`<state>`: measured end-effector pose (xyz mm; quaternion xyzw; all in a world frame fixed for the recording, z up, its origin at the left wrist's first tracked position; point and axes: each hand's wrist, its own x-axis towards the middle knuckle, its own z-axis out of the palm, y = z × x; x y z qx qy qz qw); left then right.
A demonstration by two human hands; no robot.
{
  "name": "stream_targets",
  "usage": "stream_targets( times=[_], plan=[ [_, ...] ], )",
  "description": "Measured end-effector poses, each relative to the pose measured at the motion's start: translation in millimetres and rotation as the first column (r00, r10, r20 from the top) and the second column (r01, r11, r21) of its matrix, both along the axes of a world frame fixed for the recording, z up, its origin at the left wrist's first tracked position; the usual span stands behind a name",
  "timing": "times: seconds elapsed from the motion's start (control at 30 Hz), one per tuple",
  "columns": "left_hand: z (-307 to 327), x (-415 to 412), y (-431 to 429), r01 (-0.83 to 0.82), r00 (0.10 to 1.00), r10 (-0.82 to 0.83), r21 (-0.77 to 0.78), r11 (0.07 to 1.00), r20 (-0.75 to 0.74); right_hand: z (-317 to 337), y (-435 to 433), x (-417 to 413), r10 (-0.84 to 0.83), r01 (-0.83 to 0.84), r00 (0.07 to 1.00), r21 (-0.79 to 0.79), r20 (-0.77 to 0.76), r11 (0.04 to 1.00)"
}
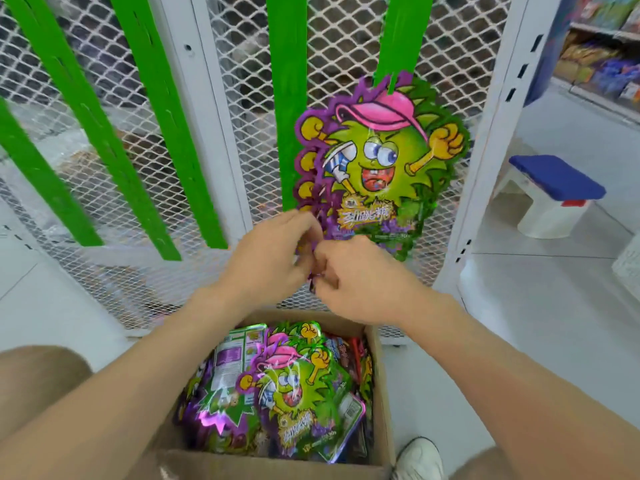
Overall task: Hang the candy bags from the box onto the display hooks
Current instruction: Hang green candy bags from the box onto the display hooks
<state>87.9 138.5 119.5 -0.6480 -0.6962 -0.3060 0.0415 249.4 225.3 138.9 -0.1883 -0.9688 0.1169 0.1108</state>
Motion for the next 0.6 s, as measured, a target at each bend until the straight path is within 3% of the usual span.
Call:
stream_targets(
  times=[0.07, 0.13, 0.2, 0.27, 0.4, 0.53, 0.6],
  plan=[
    [-51.2, -8.5, -11.4, -0.010, 0.999, 0.025, -0.332, 0.943, 0.040, -23.0, -5.5, -2.6, 0.064, -0.072, 0.958, 0.018, 0.281, 0.997],
    [-98.5, -16.1, -20.9, -0.008, 0.999, 0.036, -0.581, 0.814, 0.035, -41.0, -7.1, -3.3, 0.110, -0.116, 0.913, -0.008, 0.393, 0.993],
    [-143.4, -20.7, -28.8, -0.037, 0.993, 0.106, -0.709, 0.704, 0.054, -52.0, -7.5, -6.6, 0.120, -0.133, 0.875, -0.006, 0.469, 0.991],
    [-191.3, -24.3, -33.9, -0.073, 0.978, 0.194, -0.736, 0.673, 0.080, -58.8, -4.0, -11.1, 0.133, -0.153, 0.847, -0.004, 0.514, 0.988],
    [-249.6, -25.4, -39.9, -0.062, 0.921, 0.313, -0.708, 0.704, 0.230, -64.0, 3.7, -16.5, 0.147, -0.157, 0.828, -0.027, 0.541, 0.987],
    [-253.7, -26.7, -37.4, -0.111, 0.897, 0.349, -0.627, 0.771, 0.271, -61.8, 5.8, -20.8, 0.152, -0.163, 0.843, -0.024, 0.515, 0.986],
    [-247.5, -25.7, -34.2, -0.040, 0.903, 0.291, -0.612, 0.789, 0.316, -58.1, 6.5, -22.0, 0.161, -0.169, 0.847, -0.030, 0.506, 0.985]
  ],
)
